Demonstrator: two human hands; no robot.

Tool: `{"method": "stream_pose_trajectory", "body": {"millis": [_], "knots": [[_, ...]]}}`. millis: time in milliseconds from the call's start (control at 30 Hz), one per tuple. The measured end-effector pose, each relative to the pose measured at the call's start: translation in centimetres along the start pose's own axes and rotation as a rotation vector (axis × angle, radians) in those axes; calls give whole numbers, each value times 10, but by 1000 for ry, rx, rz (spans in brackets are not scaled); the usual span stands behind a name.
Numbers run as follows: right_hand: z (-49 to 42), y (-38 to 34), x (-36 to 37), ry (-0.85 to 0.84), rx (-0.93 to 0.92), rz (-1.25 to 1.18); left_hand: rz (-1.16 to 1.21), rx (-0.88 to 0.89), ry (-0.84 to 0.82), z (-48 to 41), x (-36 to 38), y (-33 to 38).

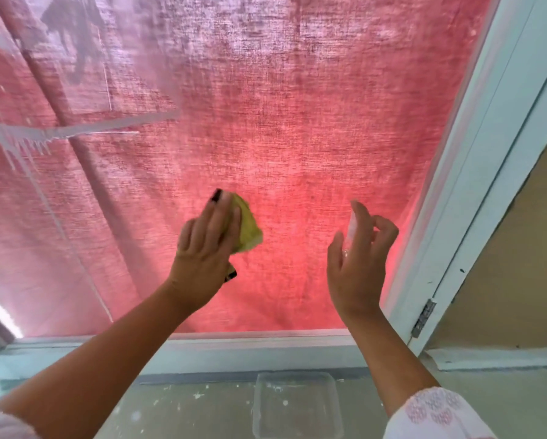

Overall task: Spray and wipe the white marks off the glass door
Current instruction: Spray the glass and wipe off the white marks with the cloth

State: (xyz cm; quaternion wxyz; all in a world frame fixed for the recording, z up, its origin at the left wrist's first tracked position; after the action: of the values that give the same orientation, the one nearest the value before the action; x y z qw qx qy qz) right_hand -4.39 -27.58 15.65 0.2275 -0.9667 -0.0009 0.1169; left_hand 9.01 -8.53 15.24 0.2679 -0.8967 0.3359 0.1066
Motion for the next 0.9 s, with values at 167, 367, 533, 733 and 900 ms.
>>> {"method": "stream_pose_trajectory", "body": {"millis": [167,367,533,733,900], "knots": [[-6,4,-3,66,43,-47,74,-321,45,-57,5,34],[-10,8,2,102,131,-105,-73,214,-5,-39,32,92],[-6,0,9,68,192,-117,-65,463,-19,-32,27,67],[-25,-39,9,103,205,-165,81,419,126,-68,1,1],[-55,-73,5,168,167,-210,73,44,240,-132,-21,-13]]}}
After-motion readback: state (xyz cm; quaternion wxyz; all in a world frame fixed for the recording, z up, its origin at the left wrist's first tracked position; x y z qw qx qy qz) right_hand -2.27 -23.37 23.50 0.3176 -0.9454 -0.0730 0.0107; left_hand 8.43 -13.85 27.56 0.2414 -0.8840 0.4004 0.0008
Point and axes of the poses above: each hand's wrist, its own z-axis away from the middle knuckle, its own x-axis out of the palm, y = z × x, the point moved 1 cm from there along -z, towards the middle knuckle, and after that the axes turned 2 degrees about x, right-handed, at the moved point
